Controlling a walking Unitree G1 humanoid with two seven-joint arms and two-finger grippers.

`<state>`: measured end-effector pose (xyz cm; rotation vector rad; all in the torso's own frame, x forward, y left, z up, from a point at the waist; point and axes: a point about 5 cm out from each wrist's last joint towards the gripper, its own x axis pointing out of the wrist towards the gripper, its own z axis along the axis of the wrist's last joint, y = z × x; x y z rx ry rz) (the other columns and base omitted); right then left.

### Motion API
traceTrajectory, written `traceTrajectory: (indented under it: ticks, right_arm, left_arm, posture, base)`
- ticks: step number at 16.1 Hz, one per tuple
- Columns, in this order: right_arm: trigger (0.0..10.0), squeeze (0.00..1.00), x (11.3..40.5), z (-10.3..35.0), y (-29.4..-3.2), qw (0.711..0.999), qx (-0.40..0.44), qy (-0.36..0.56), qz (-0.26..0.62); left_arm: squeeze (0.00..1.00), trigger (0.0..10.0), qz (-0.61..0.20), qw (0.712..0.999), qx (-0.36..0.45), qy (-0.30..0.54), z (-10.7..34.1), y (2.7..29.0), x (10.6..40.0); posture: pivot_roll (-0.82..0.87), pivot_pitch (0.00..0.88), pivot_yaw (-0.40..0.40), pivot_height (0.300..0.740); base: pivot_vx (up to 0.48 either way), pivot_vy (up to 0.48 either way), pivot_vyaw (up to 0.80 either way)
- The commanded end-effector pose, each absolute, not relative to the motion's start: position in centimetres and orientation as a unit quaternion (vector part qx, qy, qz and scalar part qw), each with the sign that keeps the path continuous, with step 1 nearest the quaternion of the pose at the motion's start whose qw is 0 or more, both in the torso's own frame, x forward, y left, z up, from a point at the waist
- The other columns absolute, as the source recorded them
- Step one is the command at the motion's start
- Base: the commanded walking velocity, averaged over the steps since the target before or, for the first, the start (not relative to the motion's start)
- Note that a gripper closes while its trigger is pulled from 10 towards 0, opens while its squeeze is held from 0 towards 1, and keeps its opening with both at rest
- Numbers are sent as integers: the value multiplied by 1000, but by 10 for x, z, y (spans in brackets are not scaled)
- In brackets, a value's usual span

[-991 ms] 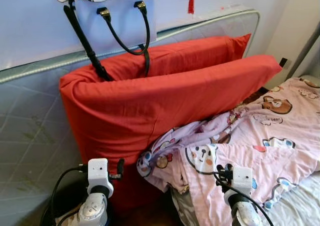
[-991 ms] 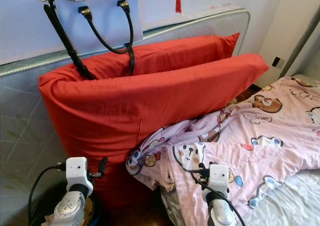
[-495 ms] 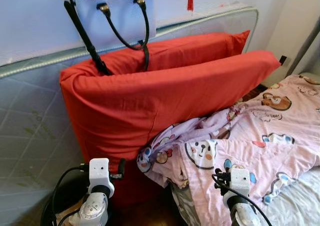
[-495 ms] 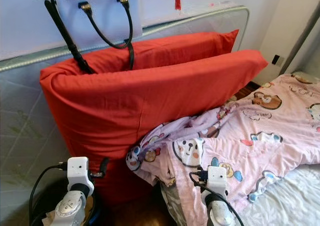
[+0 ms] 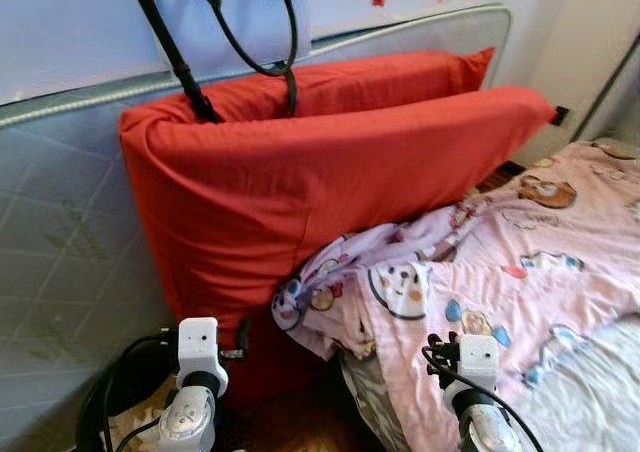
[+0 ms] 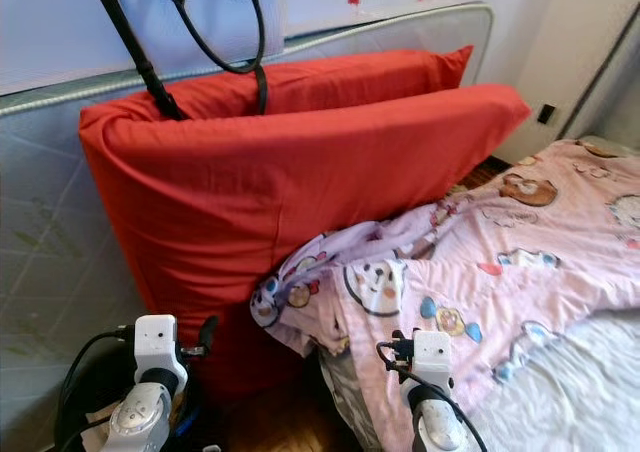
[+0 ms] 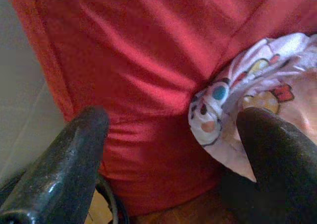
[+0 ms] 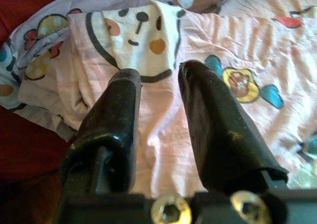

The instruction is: Clean up the room

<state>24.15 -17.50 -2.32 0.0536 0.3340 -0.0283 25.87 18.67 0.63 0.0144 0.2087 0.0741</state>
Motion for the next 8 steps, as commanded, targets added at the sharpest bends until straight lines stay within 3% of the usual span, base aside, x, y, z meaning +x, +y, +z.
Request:
traceTrajectory:
  ticks: [1,8]
  right_arm:
    - [10000,0,243,-23,-175,985,29,169,-15]
    - [10000,0,245,-23,-173,985,25,173,-11]
  left_arm:
    - [0,10000,40,994,10,101,10,189,261]
    - [0,10000,41,994,11,105,9,190,261]
  posture:
    - [-102,0,3,660]
    - [-99,0,2,660]
  base:
    - [0,0,0]
    - [0,0,0]
